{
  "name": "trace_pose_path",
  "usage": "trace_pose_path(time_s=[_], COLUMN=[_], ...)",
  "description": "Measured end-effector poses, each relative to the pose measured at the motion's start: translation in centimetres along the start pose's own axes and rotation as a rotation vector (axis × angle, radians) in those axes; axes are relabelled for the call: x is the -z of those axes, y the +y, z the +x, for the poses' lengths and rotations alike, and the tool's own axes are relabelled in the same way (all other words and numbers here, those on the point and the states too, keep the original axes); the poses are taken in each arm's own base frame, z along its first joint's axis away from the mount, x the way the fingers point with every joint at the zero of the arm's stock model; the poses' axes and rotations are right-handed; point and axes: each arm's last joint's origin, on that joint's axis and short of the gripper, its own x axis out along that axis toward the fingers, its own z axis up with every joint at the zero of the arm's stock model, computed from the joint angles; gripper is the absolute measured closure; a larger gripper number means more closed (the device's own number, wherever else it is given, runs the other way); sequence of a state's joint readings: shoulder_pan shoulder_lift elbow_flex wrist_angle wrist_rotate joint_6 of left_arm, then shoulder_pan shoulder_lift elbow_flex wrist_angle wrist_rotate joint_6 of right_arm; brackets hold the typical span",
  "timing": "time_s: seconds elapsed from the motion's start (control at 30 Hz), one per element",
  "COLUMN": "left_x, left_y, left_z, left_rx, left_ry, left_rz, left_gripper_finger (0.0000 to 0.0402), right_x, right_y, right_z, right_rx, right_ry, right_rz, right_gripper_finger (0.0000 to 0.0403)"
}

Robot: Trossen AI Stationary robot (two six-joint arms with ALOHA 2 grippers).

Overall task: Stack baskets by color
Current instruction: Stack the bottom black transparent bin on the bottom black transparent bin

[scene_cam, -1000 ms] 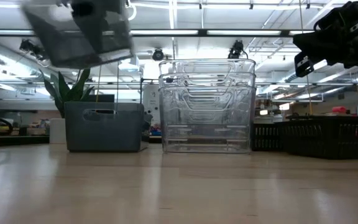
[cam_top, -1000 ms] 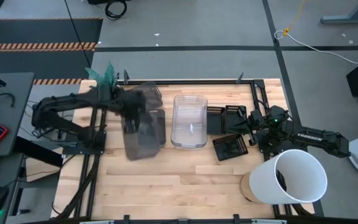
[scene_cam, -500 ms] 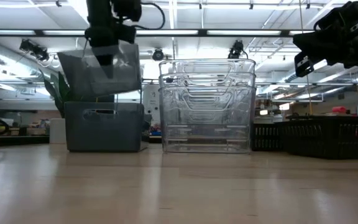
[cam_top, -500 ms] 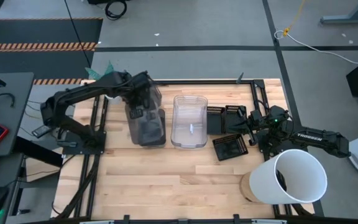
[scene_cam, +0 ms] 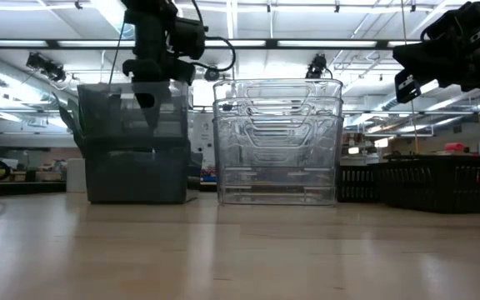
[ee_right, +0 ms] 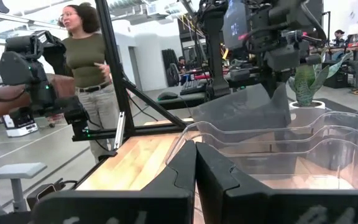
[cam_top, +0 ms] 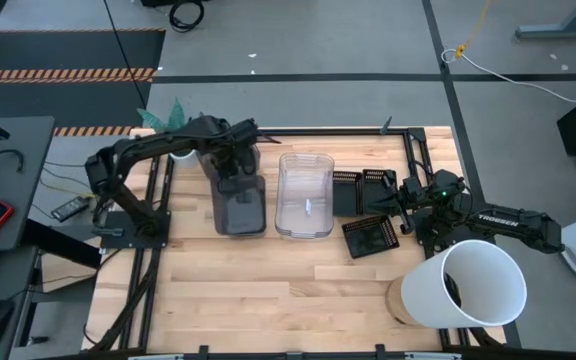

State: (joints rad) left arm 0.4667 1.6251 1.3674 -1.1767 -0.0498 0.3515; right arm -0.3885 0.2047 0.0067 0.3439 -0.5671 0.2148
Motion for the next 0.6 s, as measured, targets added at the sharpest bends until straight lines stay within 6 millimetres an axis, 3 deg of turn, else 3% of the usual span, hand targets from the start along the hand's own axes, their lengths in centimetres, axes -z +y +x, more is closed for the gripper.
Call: trace_pose_path(time_s=[0.6], left_x=[-0.7], left_y=[-1.5], left_z=[0.3], left_rx=[0.097], left_ry=[-0.019], left_rz=[0.04], left_gripper_finger=[0.0391], right_x=[0.0], right_y=[0.0], right_z=[0.0], right_rx=[0.0], right_ry=[-0.001], right_rz=[0.0], right_gripper_finger=[0.0389])
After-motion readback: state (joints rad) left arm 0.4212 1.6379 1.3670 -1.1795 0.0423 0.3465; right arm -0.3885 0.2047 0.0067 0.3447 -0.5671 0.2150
